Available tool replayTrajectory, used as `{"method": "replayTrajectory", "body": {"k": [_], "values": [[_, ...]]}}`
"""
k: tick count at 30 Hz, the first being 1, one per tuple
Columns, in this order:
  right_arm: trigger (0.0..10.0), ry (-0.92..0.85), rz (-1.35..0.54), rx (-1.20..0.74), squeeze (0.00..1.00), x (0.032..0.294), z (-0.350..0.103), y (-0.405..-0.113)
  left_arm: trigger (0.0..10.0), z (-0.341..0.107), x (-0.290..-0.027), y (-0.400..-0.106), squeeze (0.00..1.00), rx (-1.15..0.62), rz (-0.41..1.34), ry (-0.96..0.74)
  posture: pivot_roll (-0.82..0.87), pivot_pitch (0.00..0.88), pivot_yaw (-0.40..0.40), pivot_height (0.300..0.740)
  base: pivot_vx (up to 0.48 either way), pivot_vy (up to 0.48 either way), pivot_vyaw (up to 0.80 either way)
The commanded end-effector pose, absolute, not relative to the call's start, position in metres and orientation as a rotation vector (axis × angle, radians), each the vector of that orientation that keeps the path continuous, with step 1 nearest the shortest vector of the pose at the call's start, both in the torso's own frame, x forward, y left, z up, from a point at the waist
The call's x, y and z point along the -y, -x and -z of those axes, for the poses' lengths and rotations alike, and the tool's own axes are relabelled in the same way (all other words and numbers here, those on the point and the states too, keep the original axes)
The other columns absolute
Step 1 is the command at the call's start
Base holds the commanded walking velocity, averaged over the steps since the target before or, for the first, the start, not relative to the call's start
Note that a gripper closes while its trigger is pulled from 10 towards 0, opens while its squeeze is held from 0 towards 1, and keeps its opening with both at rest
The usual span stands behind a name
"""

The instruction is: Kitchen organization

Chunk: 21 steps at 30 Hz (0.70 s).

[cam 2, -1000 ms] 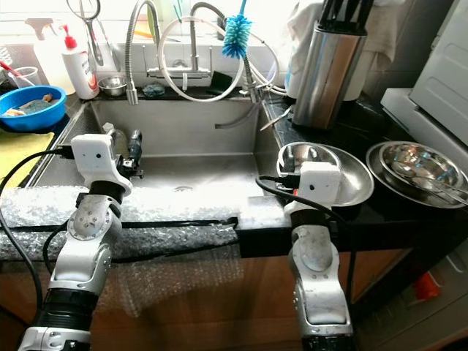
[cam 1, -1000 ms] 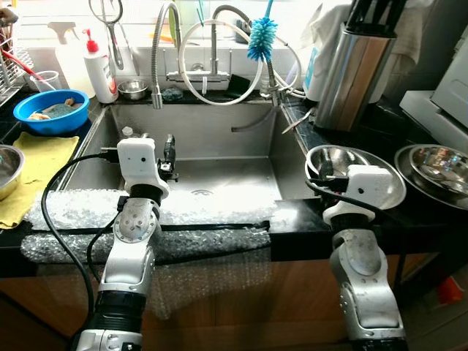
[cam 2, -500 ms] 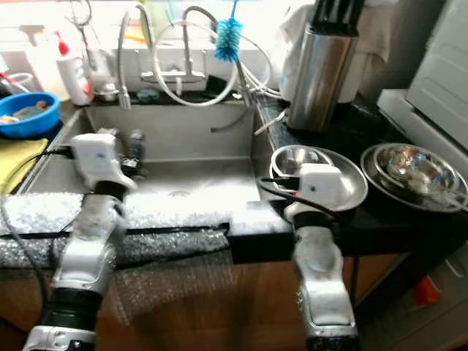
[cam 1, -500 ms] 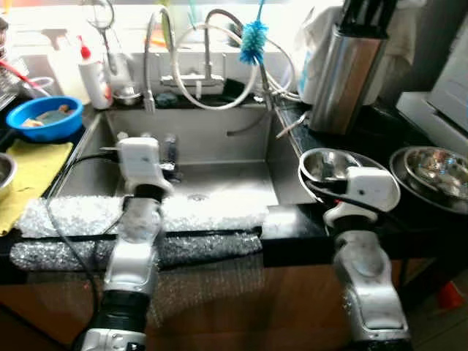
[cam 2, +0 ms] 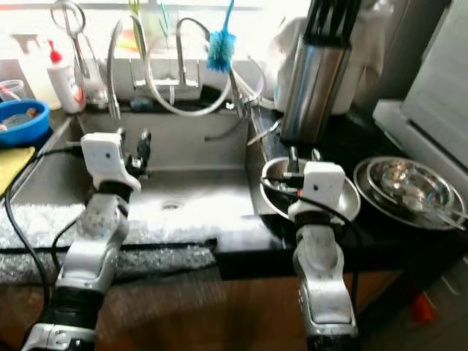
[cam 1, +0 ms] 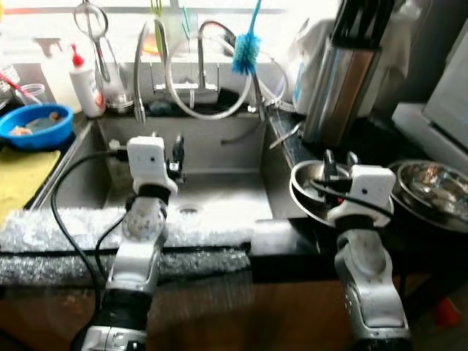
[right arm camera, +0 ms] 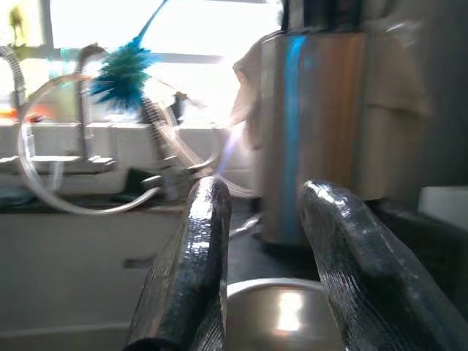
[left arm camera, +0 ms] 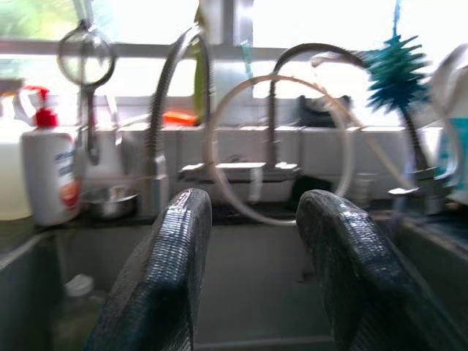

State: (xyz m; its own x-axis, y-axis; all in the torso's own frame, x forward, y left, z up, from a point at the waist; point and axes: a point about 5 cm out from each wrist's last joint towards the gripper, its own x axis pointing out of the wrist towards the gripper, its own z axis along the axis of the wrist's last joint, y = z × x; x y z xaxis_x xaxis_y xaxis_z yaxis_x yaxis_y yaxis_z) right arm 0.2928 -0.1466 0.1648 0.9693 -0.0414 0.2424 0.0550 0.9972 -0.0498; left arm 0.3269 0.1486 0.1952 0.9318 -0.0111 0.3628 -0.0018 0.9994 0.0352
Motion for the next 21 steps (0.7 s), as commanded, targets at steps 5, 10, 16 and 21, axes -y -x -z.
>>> {"method": "replayTrajectory", "body": {"k": [5, 10, 16, 21], "values": [[10.0, 0.052, 0.040, 0.256, 0.00, 0.144, -0.170, -0.293, 10.0, -0.198, -0.149, -0.328, 0.00, 0.388, 0.004, -0.050, -0.11, 0.015, -0.038, 0.740, 0.107, 0.000, 0.00], [10.0, 0.054, 0.042, 0.256, 0.00, 0.145, -0.171, -0.293, 10.0, -0.198, -0.148, -0.328, 0.00, 0.387, 0.009, -0.049, -0.11, 0.015, -0.037, 0.740, 0.000, 0.000, 0.00], [10.0, 0.027, 0.080, 0.267, 0.00, 0.149, -0.179, -0.292, 10.0, -0.197, -0.147, -0.328, 0.00, 0.384, 0.016, -0.051, -0.11, 0.015, -0.036, 0.740, 0.000, 0.000, 0.00], [10.0, -0.013, 0.146, 0.258, 0.00, 0.156, -0.189, -0.290, 10.0, -0.197, -0.147, -0.328, 0.00, 0.382, 0.023, -0.054, -0.12, 0.014, -0.036, 0.740, 0.000, 0.000, 0.00]]}}
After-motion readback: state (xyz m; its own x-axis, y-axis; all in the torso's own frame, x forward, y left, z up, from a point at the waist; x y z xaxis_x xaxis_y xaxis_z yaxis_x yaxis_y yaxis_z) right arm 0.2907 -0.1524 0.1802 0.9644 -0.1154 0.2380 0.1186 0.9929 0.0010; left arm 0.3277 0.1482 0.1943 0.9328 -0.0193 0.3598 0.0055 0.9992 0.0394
